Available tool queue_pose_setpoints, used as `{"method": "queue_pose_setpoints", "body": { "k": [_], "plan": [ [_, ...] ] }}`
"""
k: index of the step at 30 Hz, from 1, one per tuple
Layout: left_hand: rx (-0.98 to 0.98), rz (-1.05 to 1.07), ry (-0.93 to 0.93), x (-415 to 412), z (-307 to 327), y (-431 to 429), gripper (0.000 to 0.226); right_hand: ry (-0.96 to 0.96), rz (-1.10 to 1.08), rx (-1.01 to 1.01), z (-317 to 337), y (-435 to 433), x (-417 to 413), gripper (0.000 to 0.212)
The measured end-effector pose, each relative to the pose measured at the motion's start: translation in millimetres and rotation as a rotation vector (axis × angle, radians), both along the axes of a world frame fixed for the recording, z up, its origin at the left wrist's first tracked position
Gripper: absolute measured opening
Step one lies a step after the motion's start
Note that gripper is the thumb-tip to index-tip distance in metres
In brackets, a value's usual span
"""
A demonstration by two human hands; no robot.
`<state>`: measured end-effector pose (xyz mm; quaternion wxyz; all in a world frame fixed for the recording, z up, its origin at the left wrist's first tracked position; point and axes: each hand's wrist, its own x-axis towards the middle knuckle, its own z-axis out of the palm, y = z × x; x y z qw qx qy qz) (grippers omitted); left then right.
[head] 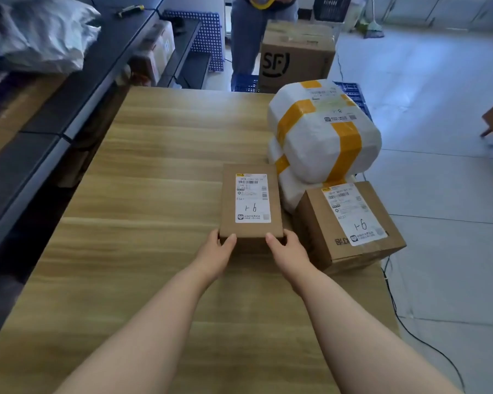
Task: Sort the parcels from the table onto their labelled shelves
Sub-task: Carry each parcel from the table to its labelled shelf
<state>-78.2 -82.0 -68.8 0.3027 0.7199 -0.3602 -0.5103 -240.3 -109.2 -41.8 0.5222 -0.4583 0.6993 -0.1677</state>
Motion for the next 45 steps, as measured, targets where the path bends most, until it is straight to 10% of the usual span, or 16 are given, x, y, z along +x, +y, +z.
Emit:
{"method": "queue_pose_setpoints", "body": {
  "k": [8, 25, 45],
  "plan": [
    [-0.124, 0.587, -0.110, -30.4, 62.4, 75.5, 0.024, -0.209, -0.088, -0.128, 41.5, 42.7, 8.9, 0.035],
    [-0.507, 1.236, -0.237, -63.4, 187.8, 342.0, 0.033, -0.733, 0.820, -0.259, 161.7, 231.9, 41.9, 0.046],
    [-0.031, 1.688, -1.002, -182.8, 256.8, 925.7, 0.054, -0.945, 1.873, -0.210, 235.2, 782.0, 73.6, 0.053]
  ]
}}
